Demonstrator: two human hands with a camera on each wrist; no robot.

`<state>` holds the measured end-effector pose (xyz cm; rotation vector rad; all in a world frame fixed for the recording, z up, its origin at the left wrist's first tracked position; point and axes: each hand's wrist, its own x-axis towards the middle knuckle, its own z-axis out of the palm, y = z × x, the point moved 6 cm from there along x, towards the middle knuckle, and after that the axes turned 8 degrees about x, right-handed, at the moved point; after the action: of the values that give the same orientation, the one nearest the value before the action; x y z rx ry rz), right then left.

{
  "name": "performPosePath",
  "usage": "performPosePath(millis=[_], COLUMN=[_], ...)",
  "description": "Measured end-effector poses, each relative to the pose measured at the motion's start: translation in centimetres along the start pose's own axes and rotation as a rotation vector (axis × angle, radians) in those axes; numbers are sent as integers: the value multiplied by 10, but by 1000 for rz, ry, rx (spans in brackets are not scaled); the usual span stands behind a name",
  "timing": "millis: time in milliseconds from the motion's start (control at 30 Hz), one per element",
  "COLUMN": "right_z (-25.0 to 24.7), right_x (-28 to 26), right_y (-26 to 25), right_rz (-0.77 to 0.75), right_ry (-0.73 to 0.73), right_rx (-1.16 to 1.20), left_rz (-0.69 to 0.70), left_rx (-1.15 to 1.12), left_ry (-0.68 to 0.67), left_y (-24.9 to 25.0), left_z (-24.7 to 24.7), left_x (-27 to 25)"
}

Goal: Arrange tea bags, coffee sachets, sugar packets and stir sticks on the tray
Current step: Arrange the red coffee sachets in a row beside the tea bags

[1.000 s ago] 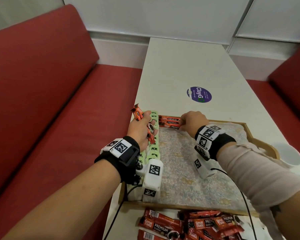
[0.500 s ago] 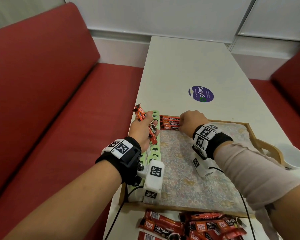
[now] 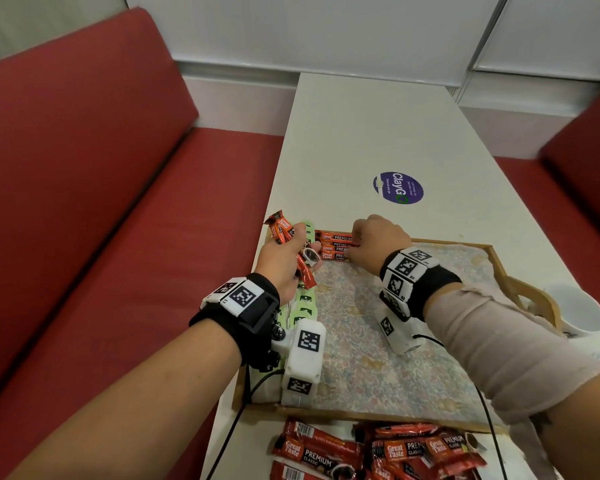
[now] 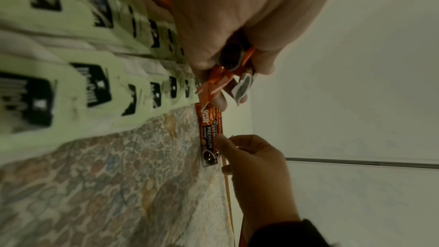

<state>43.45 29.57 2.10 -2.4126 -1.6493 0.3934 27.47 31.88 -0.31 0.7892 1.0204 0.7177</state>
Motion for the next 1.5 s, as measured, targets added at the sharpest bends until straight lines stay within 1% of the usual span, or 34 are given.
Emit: performPosePath(millis=[67,133,233,267,333,433,567,633,700,900,1133,1333,1500], right_z=[-5,-7,-8,-7,-7,-9,-15,-16,-15,-8,5,8,8], right_x=[-3,-7,-16,-19,-22,-23,-18,-15,-12,-11,-8,-5,-4], right_y=[-4,-12,-24,-28,-34,-33,-17,-5,5,23,21,19,18], right_rz=[-32,-89,-162,-178,-209,-187,-91,-36,8,105,106,120,110], right_ry=[34,28,-50,-77,-97,-68,36,68,76,-4,-107,-95,-91], right_rx=[64,158,402,447,441,519,590,578,508,305,149,78,69], left_rz=[11,22,32,37,46,56,54,50,37,10,-8,-4,-11], left_rx=[20,41,68,75,80,77,47,40,27,9,-1,11,14], left_ry=[-5,-4,-9,-15,-29,-37,-13,16,40,63,47,36,33], left_y=[1,1,0,0,-1,-2,-1,0,0,2,1,2,3], left_z=[1,2,4,5,8,11,9,6,3,-1,-4,-5,-5], left_x=[-1,-2,-5,-6,-9,-11,-11,-10,-9,-6,-6,-7,-7])
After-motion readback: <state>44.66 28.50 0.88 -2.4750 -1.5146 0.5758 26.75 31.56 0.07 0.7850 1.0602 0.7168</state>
